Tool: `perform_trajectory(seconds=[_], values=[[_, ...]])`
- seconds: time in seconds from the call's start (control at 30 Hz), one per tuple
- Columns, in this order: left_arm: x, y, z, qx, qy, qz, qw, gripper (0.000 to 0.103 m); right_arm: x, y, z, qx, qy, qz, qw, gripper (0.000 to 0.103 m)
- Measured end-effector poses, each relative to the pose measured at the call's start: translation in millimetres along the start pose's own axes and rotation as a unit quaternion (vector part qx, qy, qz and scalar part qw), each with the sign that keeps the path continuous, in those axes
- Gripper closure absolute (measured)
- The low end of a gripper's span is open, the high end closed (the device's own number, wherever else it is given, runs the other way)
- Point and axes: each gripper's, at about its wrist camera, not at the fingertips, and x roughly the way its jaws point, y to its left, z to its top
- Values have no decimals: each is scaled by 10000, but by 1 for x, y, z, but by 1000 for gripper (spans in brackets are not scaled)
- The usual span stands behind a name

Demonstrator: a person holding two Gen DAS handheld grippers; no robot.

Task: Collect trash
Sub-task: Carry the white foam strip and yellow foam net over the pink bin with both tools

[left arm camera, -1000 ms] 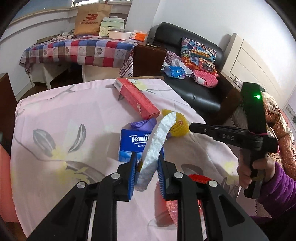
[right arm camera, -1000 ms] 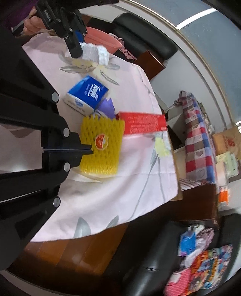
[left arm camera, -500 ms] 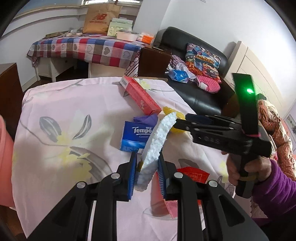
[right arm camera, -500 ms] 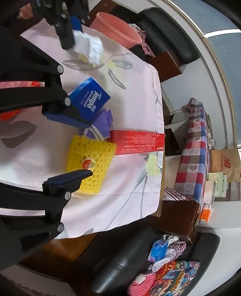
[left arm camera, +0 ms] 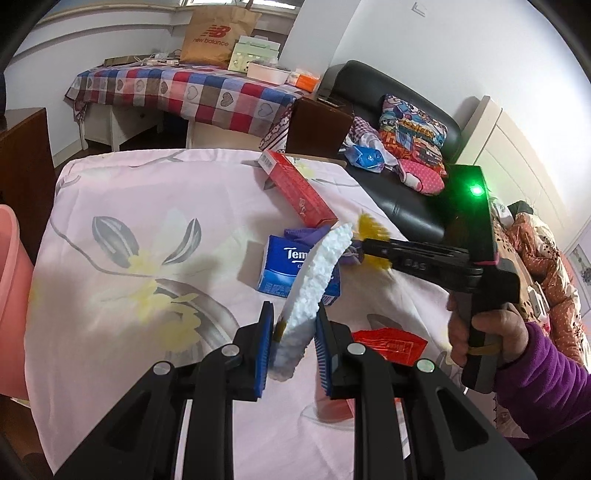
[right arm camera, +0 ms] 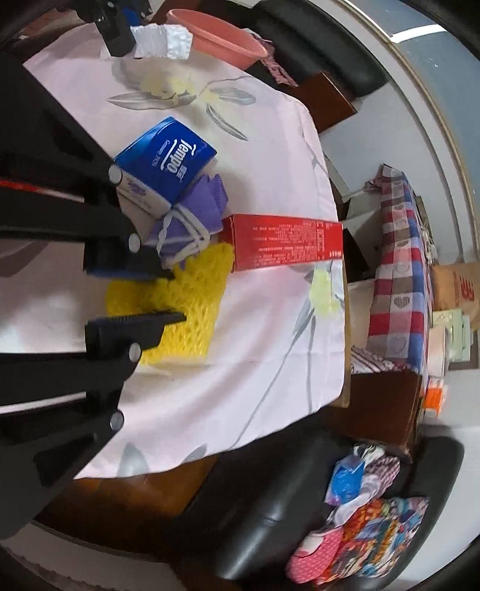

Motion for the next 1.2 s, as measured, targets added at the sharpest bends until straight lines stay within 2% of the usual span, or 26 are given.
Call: perform_trajectory(seconds=[0.13,0.27,0.43,0.6,0.7,0.9,1.2], values=[[-1,3,-1,-29,-26,-16,10000,82,-13,-6,-3,142,-93,57,9998,91],[-9,4,0,-81,-153,65,9998,82,-33,7,2,57,-230,332,9992,92],[-28,11,3,-270,-413,347,9982,82,-53,51,14,-327,-313,859,9953,92],[-54,26,5,-496,-730,866,9923,82,-60,108,23,-790,-318,1394,9866,91],[-73,44,5,-765,-945,1213,9851,82,-60,143,29,-1020,-349,1635,9806,91],[-116,87,6,-1250,-1370,1891,9643,82,-57,209,40,-1328,-449,2018,9694,91],[-144,146,5,-1584,-1548,2430,9444,82,-49,285,41,-1562,-544,2189,9616,91]])
